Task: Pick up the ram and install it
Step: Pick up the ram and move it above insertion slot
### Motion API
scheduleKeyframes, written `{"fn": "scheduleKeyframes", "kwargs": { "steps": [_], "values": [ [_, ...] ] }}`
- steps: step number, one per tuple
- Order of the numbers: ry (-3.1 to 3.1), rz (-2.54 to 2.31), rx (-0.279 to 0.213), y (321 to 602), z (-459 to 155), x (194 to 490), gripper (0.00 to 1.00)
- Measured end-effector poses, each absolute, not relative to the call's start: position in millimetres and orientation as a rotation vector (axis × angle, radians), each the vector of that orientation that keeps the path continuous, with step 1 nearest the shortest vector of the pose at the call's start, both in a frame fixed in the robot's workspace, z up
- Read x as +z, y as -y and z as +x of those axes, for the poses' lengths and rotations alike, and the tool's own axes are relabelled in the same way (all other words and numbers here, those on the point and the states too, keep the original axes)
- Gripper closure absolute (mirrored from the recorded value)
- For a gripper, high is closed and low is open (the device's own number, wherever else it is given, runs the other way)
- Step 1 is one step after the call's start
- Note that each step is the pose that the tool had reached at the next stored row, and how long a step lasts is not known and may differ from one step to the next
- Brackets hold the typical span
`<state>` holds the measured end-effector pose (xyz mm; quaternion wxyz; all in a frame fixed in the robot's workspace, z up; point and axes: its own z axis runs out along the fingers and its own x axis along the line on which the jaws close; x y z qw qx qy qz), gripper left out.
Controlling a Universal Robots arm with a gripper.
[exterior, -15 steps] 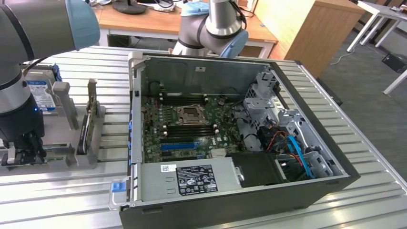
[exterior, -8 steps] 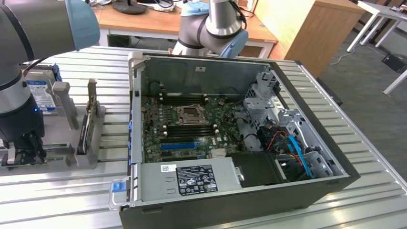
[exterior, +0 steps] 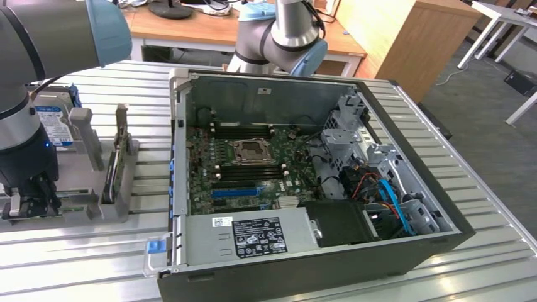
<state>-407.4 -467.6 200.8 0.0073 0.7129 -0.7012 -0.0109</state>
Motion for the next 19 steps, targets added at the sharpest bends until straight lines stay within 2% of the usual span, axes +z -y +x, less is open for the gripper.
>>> {"fn": "scheduleKeyframes", "kwargs": {
  "steps": [5,6,7,19],
  "values": [
    [2.193,2.229,-0.034,467.6,-407.4,200.8,0.80],
    [2.193,2.229,-0.034,467.5,-407.5,200.8,0.86],
    [2.193,2.229,-0.034,467.5,-407.4,200.8,0.88],
    [2.193,2.230,-0.035,467.9,-407.5,200.8,0.88]
  ]
}}
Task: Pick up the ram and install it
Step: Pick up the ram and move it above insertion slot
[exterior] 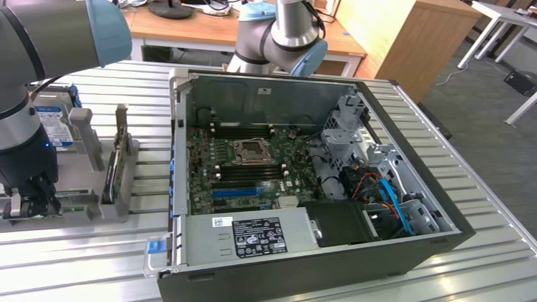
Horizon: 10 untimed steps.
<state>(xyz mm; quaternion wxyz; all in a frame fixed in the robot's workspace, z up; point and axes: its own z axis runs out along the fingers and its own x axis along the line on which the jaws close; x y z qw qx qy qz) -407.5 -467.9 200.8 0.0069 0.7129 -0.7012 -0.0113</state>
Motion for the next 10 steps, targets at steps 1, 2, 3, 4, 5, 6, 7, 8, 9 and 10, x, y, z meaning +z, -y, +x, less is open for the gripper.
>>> {"fn": "scheduleKeyframes", "kwargs": {
  "steps": [1,2,3,4,5,6,7,8,9,10],
  "values": [
    [2.193,2.230,-0.035,467.9,-407.5,200.8,0.88],
    [2.193,2.230,-0.035,467.9,-407.5,200.8,0.88],
    [2.193,2.230,-0.035,467.9,-407.5,200.8,0.88],
    [2.193,2.230,-0.035,467.9,-407.5,200.8,0.88],
    [2.193,2.230,-0.035,467.9,-407.5,200.8,0.88],
    [2.193,2.230,-0.035,467.9,-407.5,200.8,0.88],
    [2.193,2.230,-0.035,467.9,-407.5,201.0,0.88],
    [2.193,2.230,-0.035,467.9,-407.5,201.9,0.88],
    [2.193,2.230,-0.035,467.9,-407.5,203.2,0.88],
    [2.193,2.230,-0.035,467.9,-407.5,204.9,0.88]
  ]
}}
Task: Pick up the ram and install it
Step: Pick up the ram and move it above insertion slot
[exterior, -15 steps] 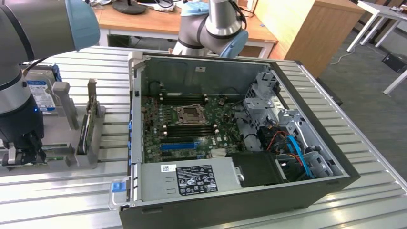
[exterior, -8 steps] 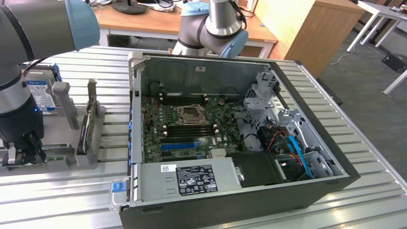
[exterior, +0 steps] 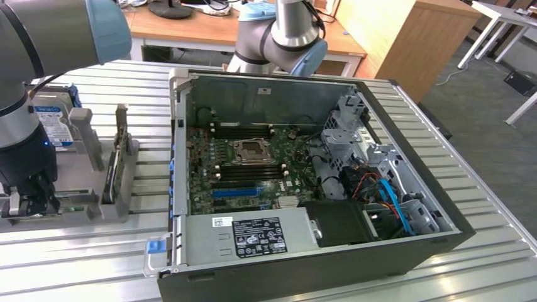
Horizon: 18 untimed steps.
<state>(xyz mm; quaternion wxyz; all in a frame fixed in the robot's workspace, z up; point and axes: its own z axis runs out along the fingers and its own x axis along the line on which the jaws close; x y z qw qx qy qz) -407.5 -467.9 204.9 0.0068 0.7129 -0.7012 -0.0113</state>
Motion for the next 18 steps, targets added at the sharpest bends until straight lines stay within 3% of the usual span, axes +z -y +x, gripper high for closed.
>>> {"fn": "scheduleKeyframes", "kwargs": {
  "steps": [18],
  "values": [
    [2.193,2.230,-0.035,468,-407,257,0.88]
  ]
}}
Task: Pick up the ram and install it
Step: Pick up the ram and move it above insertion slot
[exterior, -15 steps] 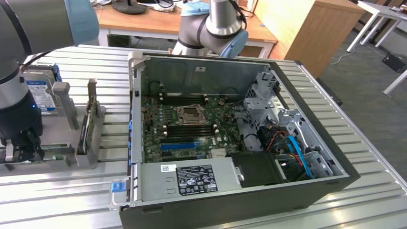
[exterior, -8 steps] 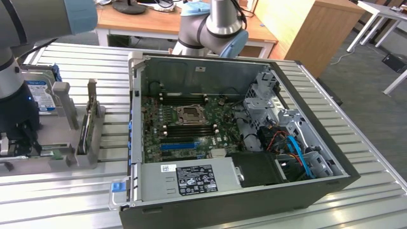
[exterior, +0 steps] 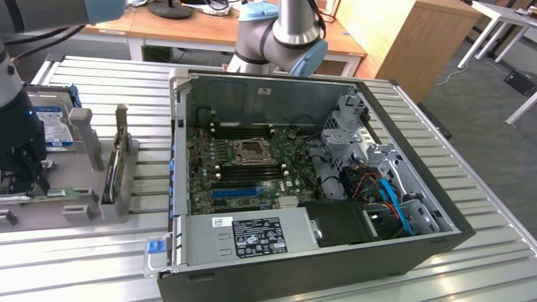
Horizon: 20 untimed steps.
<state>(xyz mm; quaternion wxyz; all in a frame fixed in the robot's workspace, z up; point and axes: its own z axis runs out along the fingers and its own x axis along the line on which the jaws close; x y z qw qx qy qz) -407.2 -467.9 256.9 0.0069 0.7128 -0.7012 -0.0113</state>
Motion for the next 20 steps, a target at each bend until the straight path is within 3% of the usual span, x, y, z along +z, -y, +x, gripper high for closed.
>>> {"fn": "scheduleKeyframes", "kwargs": {
  "steps": [20],
  "values": [
    [2.193,2.230,-0.035,468,-407,325,0.88]
  ]
}}
